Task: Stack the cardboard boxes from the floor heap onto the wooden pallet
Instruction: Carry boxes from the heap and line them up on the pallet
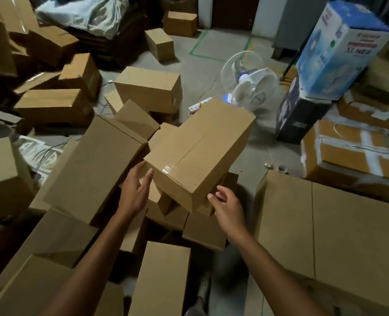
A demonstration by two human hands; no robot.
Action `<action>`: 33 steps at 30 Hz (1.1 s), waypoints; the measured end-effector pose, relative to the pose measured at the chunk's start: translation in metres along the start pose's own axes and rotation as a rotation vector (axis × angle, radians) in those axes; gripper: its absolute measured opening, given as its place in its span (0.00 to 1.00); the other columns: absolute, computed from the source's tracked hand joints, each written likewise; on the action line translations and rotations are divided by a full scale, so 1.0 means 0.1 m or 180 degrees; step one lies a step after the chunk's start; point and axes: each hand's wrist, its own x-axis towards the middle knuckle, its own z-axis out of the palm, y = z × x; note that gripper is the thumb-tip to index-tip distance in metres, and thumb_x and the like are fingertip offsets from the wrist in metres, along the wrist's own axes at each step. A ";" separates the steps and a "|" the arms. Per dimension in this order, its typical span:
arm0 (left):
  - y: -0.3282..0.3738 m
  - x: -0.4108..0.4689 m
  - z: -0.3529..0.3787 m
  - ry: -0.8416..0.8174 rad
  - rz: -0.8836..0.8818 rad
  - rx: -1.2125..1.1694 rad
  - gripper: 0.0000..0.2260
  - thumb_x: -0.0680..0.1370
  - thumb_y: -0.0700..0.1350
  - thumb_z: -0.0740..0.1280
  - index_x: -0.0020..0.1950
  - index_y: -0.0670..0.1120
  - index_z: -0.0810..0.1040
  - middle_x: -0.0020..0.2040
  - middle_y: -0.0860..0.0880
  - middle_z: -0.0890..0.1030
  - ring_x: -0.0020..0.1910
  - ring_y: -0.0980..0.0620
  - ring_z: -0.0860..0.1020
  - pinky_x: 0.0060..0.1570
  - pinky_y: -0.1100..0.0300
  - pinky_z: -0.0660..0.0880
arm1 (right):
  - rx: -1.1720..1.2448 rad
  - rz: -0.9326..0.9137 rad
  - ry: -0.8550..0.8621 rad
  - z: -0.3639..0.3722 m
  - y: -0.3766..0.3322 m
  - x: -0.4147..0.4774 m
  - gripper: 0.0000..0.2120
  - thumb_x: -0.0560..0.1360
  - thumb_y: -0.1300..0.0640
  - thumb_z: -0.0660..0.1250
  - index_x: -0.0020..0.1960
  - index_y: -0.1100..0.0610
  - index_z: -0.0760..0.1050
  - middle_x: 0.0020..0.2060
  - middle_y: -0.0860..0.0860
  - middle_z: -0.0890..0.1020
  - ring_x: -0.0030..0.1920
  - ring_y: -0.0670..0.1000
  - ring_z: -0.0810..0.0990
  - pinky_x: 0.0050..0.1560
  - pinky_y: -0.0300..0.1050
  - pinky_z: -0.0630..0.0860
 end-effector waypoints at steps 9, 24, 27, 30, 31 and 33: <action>-0.68 1.65 0.47 -0.0064 -0.0710 0.0404 0.30 0.81 0.59 0.63 0.79 0.47 0.61 0.76 0.43 0.68 0.70 0.42 0.72 0.65 0.43 0.73 | 0.0692 0.1496 -0.0079 0.49 0.28 1.30 0.30 0.81 0.51 0.66 0.79 0.54 0.58 0.74 0.55 0.68 0.70 0.58 0.72 0.66 0.57 0.75; -0.58 1.25 0.86 -0.0366 -0.1012 -0.0420 0.29 0.69 0.67 0.71 0.55 0.42 0.80 0.52 0.43 0.82 0.52 0.45 0.80 0.52 0.46 0.79 | 0.0851 0.1330 0.0714 0.28 0.50 1.24 0.37 0.75 0.42 0.70 0.78 0.51 0.61 0.70 0.53 0.73 0.68 0.56 0.74 0.68 0.59 0.72; -0.21 0.88 0.99 -0.0402 -0.0935 -0.0916 0.19 0.74 0.60 0.71 0.52 0.46 0.74 0.50 0.48 0.78 0.50 0.48 0.77 0.50 0.49 0.75 | 0.0901 0.1057 0.0891 -0.15 0.37 1.10 0.33 0.74 0.43 0.71 0.76 0.48 0.66 0.66 0.51 0.76 0.62 0.54 0.76 0.64 0.59 0.75; 0.16 0.48 1.07 -0.0381 -0.0936 -0.1295 0.20 0.76 0.57 0.71 0.57 0.45 0.70 0.53 0.50 0.75 0.53 0.49 0.75 0.52 0.49 0.74 | 0.1019 0.0903 0.0917 -0.61 0.20 0.86 0.26 0.77 0.46 0.70 0.73 0.46 0.69 0.58 0.45 0.78 0.58 0.50 0.76 0.63 0.61 0.75; 0.28 0.34 1.09 -0.0379 -0.0914 -0.1369 0.19 0.77 0.57 0.71 0.57 0.45 0.70 0.53 0.49 0.75 0.54 0.47 0.74 0.53 0.48 0.74 | 0.1015 0.0817 0.0945 -0.77 0.17 0.74 0.24 0.77 0.47 0.70 0.72 0.45 0.70 0.57 0.45 0.78 0.57 0.50 0.75 0.62 0.60 0.75; 0.46 0.01 1.12 -0.0428 -0.0819 -0.1363 0.20 0.75 0.59 0.72 0.55 0.47 0.71 0.53 0.49 0.75 0.55 0.46 0.74 0.55 0.45 0.74 | 0.0965 0.0636 0.1060 -1.08 0.14 0.41 0.24 0.77 0.47 0.70 0.72 0.45 0.71 0.58 0.45 0.78 0.59 0.50 0.76 0.60 0.55 0.75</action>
